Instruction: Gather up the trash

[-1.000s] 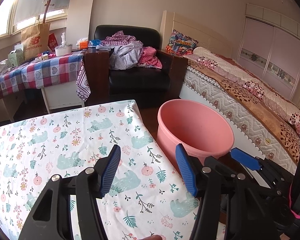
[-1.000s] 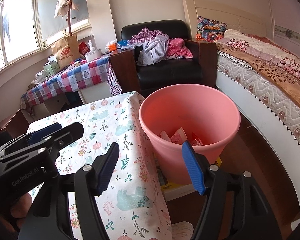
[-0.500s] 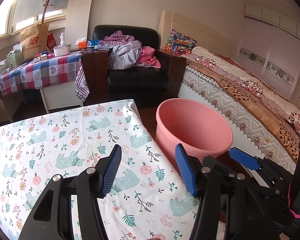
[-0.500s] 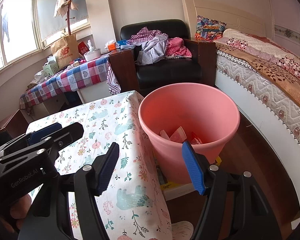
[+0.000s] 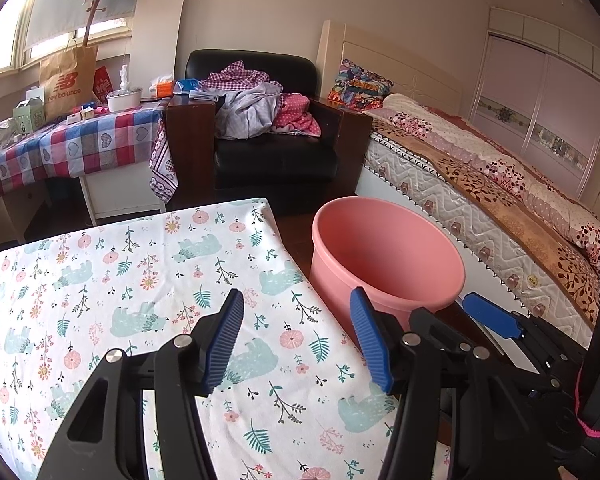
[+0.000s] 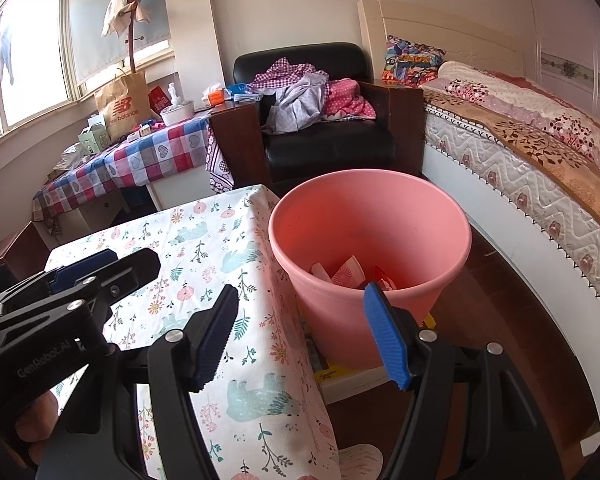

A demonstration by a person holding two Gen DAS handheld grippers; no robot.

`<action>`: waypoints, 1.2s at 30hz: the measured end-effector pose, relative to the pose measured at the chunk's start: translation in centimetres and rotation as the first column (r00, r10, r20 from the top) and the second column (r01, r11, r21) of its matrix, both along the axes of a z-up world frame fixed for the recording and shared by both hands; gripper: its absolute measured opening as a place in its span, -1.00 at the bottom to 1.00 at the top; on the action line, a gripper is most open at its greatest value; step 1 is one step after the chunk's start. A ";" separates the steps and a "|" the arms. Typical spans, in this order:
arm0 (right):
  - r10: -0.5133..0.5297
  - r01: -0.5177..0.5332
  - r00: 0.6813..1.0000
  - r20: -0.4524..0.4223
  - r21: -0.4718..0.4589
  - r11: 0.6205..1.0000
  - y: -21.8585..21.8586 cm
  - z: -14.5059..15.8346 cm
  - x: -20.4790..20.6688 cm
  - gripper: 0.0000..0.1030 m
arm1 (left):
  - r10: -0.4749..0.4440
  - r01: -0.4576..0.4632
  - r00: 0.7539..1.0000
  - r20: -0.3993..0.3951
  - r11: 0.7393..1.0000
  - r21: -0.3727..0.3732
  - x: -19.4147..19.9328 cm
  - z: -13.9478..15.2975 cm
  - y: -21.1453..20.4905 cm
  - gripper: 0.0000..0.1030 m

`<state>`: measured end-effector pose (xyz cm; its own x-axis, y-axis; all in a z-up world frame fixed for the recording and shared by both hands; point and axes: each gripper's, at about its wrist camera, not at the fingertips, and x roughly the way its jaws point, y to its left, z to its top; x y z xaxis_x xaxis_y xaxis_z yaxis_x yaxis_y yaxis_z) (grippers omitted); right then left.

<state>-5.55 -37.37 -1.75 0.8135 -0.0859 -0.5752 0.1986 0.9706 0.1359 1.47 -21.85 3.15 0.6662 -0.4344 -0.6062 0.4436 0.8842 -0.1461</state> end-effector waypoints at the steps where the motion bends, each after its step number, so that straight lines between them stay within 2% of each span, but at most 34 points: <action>1: -0.005 0.005 1.000 0.000 -0.009 1.000 0.0 0.0 -0.1 0.28 | 0.000 0.000 1.000 0.000 1.000 0.000 0.0 0.0 0.0 0.07; 7: -0.029 0.029 1.000 -0.003 -0.030 0.999 0.2 0.2 -0.1 0.28 | 0.004 -0.004 1.000 -0.001 1.000 0.002 0.0 0.0 0.0 0.07; 15: -0.082 0.082 0.997 -0.009 -0.003 0.997 -1.1 0.5 -0.1 0.28 | -0.005 0.006 1.000 -0.010 1.000 0.024 -0.1 -0.6 -0.3 0.03; 36: -0.113 0.112 0.994 -0.012 -0.022 0.993 -1.5 0.8 -0.2 0.28 | -0.006 0.006 1.000 -0.014 0.999 0.044 -0.2 -1.0 -0.4 0.02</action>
